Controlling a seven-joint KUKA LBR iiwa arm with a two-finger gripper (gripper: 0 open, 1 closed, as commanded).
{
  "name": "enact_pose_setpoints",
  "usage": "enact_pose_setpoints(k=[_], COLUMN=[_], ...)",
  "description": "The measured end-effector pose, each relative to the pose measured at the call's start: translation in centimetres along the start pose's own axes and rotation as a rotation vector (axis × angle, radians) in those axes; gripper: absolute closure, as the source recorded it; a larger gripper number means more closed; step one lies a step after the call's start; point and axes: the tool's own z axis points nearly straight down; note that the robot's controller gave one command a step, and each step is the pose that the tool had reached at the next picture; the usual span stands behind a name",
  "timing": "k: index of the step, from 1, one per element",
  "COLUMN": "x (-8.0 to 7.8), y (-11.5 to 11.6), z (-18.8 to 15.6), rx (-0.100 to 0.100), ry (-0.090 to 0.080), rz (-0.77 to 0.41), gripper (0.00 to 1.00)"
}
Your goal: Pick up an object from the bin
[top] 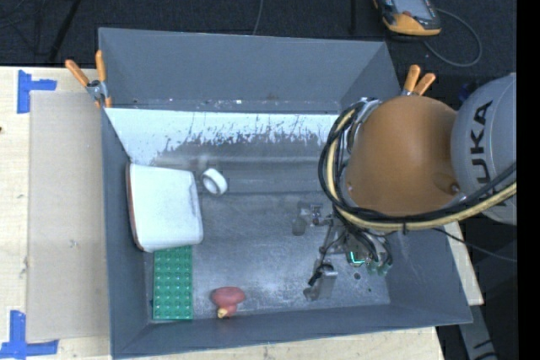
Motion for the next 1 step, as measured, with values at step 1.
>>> enact_pose_setpoints(k=[1], x=[-1.64], y=[9.75], z=[9.79], rx=[0.001], ry=[-0.005], rz=[-0.320], gripper=[0.00])
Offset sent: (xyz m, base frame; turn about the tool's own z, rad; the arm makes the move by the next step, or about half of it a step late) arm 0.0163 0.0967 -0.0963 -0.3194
